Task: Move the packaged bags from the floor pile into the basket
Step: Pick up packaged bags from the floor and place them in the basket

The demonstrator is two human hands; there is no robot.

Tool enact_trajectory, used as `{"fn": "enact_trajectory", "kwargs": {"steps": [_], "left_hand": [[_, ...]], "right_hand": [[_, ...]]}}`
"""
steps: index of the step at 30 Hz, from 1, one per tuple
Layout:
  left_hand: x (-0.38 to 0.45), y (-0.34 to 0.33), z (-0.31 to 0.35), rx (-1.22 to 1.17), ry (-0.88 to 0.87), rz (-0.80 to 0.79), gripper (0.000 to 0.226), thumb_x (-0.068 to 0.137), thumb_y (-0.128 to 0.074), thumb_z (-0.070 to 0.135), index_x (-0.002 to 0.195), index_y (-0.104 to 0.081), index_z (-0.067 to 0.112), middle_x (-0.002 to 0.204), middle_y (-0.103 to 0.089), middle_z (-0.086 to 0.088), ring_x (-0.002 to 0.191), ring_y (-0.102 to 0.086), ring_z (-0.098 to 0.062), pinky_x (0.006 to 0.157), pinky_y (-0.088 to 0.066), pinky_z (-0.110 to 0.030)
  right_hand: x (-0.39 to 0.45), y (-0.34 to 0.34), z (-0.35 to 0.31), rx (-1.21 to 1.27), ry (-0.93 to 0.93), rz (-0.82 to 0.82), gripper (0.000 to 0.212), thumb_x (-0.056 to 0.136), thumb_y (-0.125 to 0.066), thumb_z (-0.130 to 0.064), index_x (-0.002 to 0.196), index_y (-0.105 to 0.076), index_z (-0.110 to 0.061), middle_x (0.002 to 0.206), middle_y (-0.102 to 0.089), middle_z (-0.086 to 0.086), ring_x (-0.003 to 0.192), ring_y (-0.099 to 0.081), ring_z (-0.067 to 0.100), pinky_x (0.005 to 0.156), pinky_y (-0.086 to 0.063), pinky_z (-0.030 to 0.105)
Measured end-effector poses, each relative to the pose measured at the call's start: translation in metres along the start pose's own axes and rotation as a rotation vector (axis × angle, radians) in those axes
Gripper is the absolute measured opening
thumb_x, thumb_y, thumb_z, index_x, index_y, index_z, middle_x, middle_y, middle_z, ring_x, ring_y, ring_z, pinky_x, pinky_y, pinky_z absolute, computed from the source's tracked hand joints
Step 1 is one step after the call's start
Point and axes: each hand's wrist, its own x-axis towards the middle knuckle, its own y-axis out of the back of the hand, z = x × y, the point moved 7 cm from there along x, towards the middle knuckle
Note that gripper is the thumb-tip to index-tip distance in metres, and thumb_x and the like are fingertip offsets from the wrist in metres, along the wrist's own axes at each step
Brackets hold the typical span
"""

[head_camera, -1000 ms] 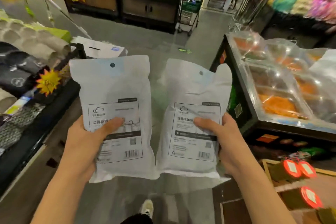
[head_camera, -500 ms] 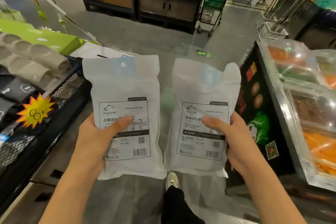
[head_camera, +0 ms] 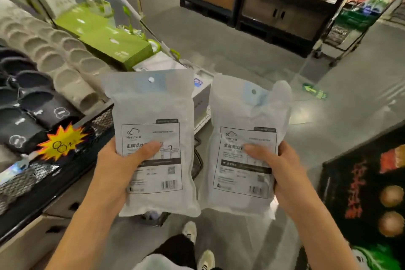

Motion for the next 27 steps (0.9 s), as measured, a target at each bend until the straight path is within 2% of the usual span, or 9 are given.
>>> {"fn": "enact_trajectory", "kwargs": {"steps": [2,6,10,14,17,19,22,25,27], "left_hand": [[0.021,0.002,-0.001,-0.017,0.007,0.056,0.05,0.062,-0.084,0.022,0.111,-0.073,0.02,0.099,-0.082,-0.001,0.086,-0.08,-0.023,0.066,-0.064,-0.037],[0.061,0.02,-0.011,-0.075,0.042,0.175,0.053,0.06,-0.086,0.022,0.111,-0.073,0.02,0.099,-0.082,-0.002,0.087,-0.08,-0.025,0.079,-0.061,-0.044],[0.097,0.045,-0.021,-0.127,0.079,0.288,0.062,0.049,-0.098,0.024,0.107,-0.076,0.025,0.102,-0.082,-0.004,0.089,-0.08,-0.029,0.085,-0.061,-0.055],[0.122,0.068,-0.032,-0.173,0.109,0.397,0.061,0.051,-0.094,0.029,0.109,-0.075,0.024,0.103,-0.082,-0.005,0.092,-0.079,-0.03,0.088,-0.06,-0.058],[0.134,0.083,-0.045,-0.194,0.139,0.495,0.07,0.04,-0.101,0.039,0.104,-0.076,0.027,0.102,-0.082,-0.003,0.088,-0.08,-0.027,0.083,-0.061,-0.052],[0.136,0.092,-0.057,-0.209,0.167,0.574,0.065,0.046,-0.101,0.027,0.105,-0.075,0.025,0.098,-0.082,-0.001,0.085,-0.08,-0.026,0.078,-0.062,-0.047],[0.137,0.1,-0.076,-0.224,0.186,0.654,0.049,0.062,-0.086,0.02,0.109,-0.073,0.021,0.096,-0.082,-0.001,0.082,-0.08,-0.023,0.066,-0.063,-0.038],[0.137,0.106,-0.103,-0.234,0.224,0.75,0.043,0.064,-0.082,0.016,0.106,-0.073,0.019,0.092,-0.082,-0.001,0.079,-0.08,-0.022,0.057,-0.064,-0.03],[0.138,0.108,-0.125,-0.246,0.251,0.807,0.041,0.065,-0.082,0.014,0.104,-0.073,0.02,0.092,-0.082,-0.002,0.078,-0.08,-0.024,0.056,-0.064,-0.032]], "right_hand": [[0.037,-0.015,-0.005,-0.035,-0.016,-0.05,0.056,0.071,-0.082,-0.014,0.124,-0.065,-0.014,0.111,-0.081,0.006,0.096,-0.079,0.028,0.084,-0.062,0.047],[0.104,-0.054,-0.01,-0.113,-0.061,-0.153,0.063,0.067,-0.084,-0.018,0.127,-0.064,-0.013,0.11,-0.081,0.006,0.098,-0.079,0.029,0.089,-0.061,0.051],[0.163,-0.097,-0.011,-0.182,-0.11,-0.239,0.044,0.082,-0.08,-0.011,0.122,-0.064,-0.017,0.102,-0.082,0.001,0.088,-0.08,0.024,0.067,-0.064,0.038],[0.209,-0.144,-0.006,-0.259,-0.16,-0.348,0.038,0.085,-0.076,-0.004,0.121,-0.066,-0.014,0.105,-0.082,0.005,0.089,-0.08,0.026,0.065,-0.065,0.034],[0.24,-0.176,0.004,-0.322,-0.189,-0.436,0.04,0.085,-0.075,-0.003,0.124,-0.066,-0.01,0.106,-0.081,0.008,0.092,-0.08,0.028,0.067,-0.065,0.034],[0.259,-0.193,0.016,-0.356,-0.221,-0.492,0.044,0.085,-0.076,-0.004,0.127,-0.064,-0.009,0.108,-0.081,0.009,0.094,-0.079,0.03,0.071,-0.066,0.037],[0.286,-0.217,0.04,-0.4,-0.257,-0.567,0.045,0.083,-0.078,-0.005,0.125,-0.064,-0.012,0.109,-0.081,0.007,0.093,-0.08,0.028,0.071,-0.066,0.039],[0.311,-0.238,0.072,-0.444,-0.278,-0.635,0.05,0.076,-0.082,-0.01,0.123,-0.065,-0.015,0.108,-0.081,0.005,0.093,-0.08,0.026,0.073,-0.065,0.041],[0.324,-0.249,0.097,-0.457,-0.305,-0.698,0.049,0.076,-0.081,-0.012,0.123,-0.066,-0.016,0.109,-0.081,0.004,0.095,-0.08,0.026,0.075,-0.065,0.041]]}}
